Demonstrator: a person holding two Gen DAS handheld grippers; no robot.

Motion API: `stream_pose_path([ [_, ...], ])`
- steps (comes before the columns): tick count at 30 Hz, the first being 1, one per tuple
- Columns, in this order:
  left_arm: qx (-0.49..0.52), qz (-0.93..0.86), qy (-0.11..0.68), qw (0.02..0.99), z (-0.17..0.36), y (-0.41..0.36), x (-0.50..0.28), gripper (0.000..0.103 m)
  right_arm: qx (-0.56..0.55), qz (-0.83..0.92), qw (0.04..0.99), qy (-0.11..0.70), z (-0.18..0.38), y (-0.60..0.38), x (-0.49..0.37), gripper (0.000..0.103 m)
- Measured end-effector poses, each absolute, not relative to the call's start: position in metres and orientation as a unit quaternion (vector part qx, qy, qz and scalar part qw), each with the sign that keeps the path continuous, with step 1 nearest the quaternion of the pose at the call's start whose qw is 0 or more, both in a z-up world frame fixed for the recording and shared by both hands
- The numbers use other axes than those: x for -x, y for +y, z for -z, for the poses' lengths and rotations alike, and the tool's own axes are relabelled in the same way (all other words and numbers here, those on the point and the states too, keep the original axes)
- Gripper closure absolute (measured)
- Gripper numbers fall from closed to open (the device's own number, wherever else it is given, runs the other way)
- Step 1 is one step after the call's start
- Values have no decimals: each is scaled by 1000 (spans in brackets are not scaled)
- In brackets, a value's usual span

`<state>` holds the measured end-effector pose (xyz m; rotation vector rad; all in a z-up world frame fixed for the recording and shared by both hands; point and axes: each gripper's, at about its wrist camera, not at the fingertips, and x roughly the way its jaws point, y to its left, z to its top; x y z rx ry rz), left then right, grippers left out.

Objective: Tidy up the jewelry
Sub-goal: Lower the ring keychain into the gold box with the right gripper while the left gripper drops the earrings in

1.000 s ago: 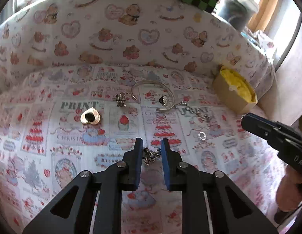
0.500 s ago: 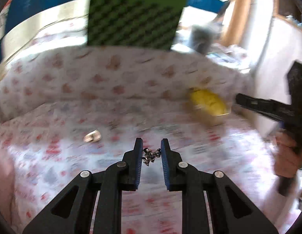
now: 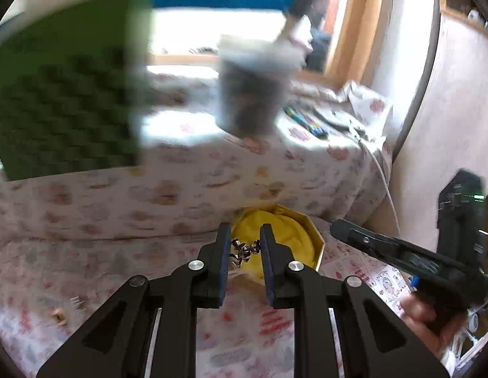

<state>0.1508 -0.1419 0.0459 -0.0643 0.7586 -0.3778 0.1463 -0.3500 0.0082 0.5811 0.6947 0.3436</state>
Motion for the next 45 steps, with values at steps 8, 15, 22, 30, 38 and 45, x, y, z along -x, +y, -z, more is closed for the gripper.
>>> stream_pose_path([
  [8, 24, 195, 405, 893, -9, -174, -191, 85, -246, -141, 893, 350, 19, -342, -165, 83],
  [15, 24, 187, 407, 894, 0, -171, -201, 85, -237, -134, 895, 354, 22, -340, -169, 83],
  [22, 34, 196, 357, 913, -14, -158, -179, 59, -275, -164, 882, 346, 24, -354, -168, 70],
  [30, 3, 166, 279, 946, -63, -130, -134, 46, -255, -143, 898, 328, 14, -356, -154, 64],
  [38, -4, 129, 237, 963, -78, -81, -83, 39, -200, -136, 918, 313, 6, -327, -140, 57],
  [45, -27, 59, 257, 964, -68, -42, -74, 19, -165, -131, 930, 302, 3, -297, -124, 49],
])
